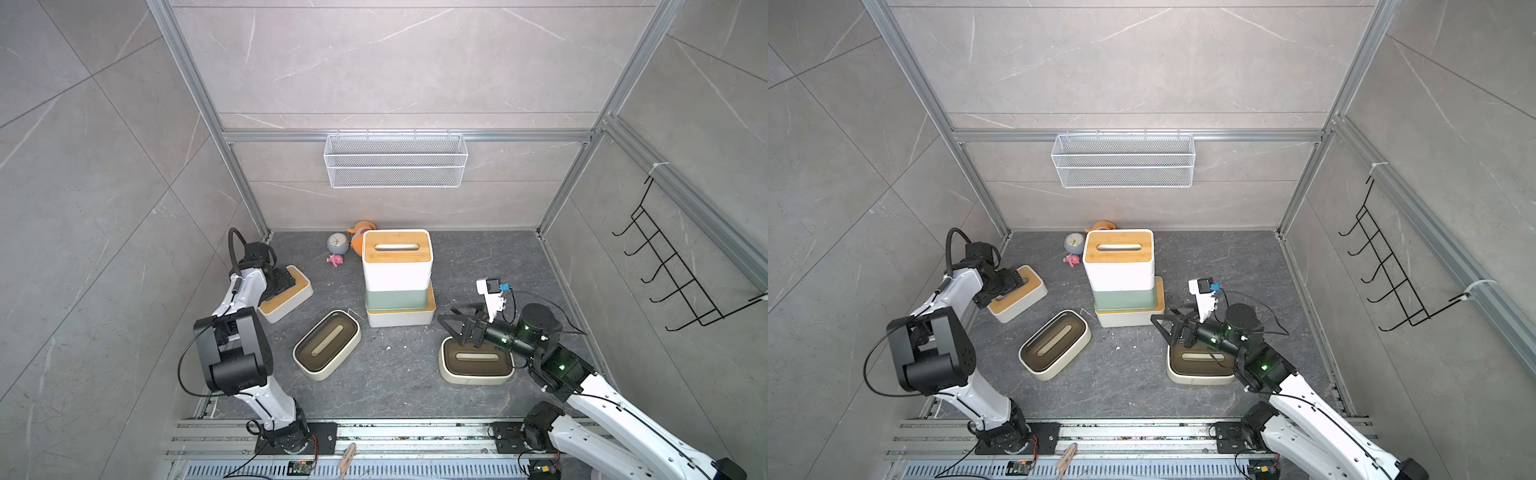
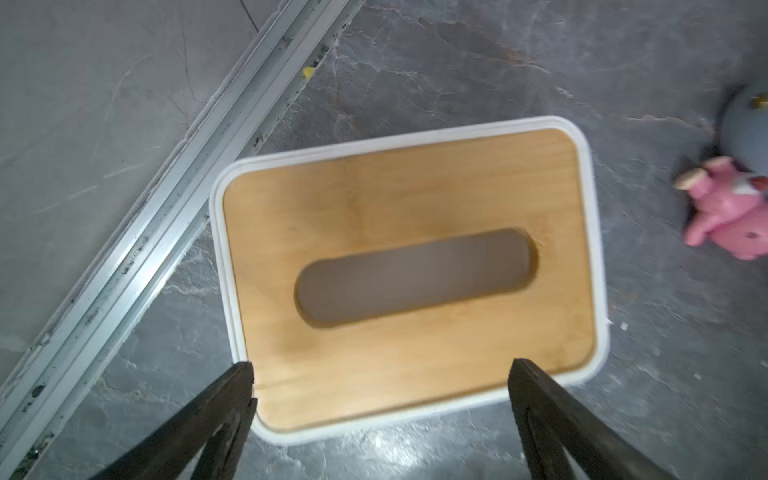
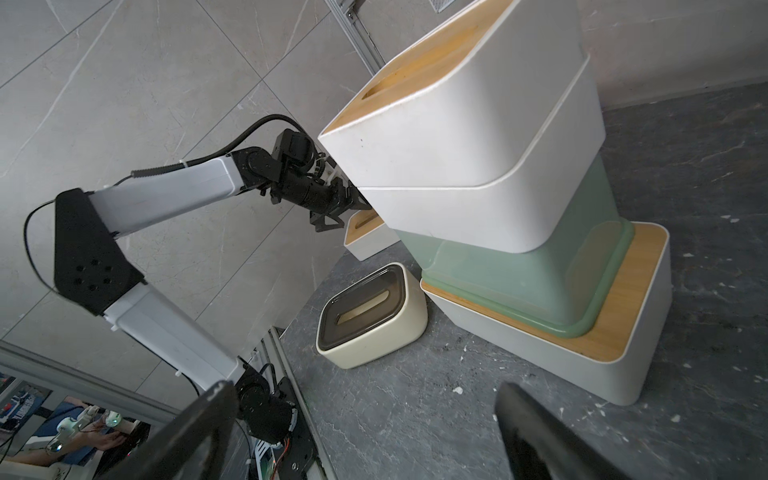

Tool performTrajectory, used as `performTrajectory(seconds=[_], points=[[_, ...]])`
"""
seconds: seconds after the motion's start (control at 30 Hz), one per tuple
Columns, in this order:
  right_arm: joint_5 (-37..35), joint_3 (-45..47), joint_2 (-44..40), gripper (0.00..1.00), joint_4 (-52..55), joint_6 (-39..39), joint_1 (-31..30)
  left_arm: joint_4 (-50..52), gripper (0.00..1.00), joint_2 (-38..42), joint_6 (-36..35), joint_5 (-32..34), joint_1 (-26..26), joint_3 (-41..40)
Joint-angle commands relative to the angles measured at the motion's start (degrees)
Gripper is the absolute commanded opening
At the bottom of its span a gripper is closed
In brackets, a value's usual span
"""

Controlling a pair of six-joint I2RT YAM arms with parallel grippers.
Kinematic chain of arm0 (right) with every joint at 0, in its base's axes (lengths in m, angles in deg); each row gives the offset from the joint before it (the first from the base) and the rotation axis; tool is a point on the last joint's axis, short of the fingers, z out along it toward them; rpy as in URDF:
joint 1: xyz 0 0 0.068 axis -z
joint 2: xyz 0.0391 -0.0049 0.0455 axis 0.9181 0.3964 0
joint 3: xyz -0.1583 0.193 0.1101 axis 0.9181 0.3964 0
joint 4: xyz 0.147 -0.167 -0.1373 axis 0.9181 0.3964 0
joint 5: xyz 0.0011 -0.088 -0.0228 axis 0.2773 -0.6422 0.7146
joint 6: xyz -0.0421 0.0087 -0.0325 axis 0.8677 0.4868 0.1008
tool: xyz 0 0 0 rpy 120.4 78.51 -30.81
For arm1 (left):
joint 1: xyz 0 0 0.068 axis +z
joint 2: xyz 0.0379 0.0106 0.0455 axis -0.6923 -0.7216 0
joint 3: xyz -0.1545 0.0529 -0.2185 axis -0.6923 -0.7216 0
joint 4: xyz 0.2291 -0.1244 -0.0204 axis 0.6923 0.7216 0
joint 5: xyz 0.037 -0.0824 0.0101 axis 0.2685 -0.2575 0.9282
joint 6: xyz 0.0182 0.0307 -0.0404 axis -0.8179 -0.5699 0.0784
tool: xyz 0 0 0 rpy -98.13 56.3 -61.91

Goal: Stack the tissue boxes
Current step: Move the tissue box to the center of the board, then adjust the tissue box at the center of the board.

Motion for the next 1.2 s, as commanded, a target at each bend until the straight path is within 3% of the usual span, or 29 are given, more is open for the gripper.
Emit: performTrajectory(seconds=[0.0,0.23,0.57,1.0,1.17], points=[[2.4,0.7,-2.6,1.0,4.4,0.5,-0.4,-1.8,0.98,-1.1,-4.7,0.5,2.6,2.6],[3.3,3.7,-2.7,1.0,6.6,1.8,-0.4,-0.8,0.98,-6.6,-6.0,-10.4,7.7,10.3],[3.1,2.6,4.6,1.0,2.4,1.1,-0.5,5.2,0.98,-16.3,-8.4,-19.4,8.9,20.4],[2.1,0.0,4.5,1.0,5.0,2.9,-0.6,3.6,0.95,-8.3,-2.7,-26.4,8.5,9.3],[1.8,-0.9,4.3,1.0,7.2,3.9,-0.6,3.1,0.95,-3.3,-1.0,-24.1,5.6,3.5]])
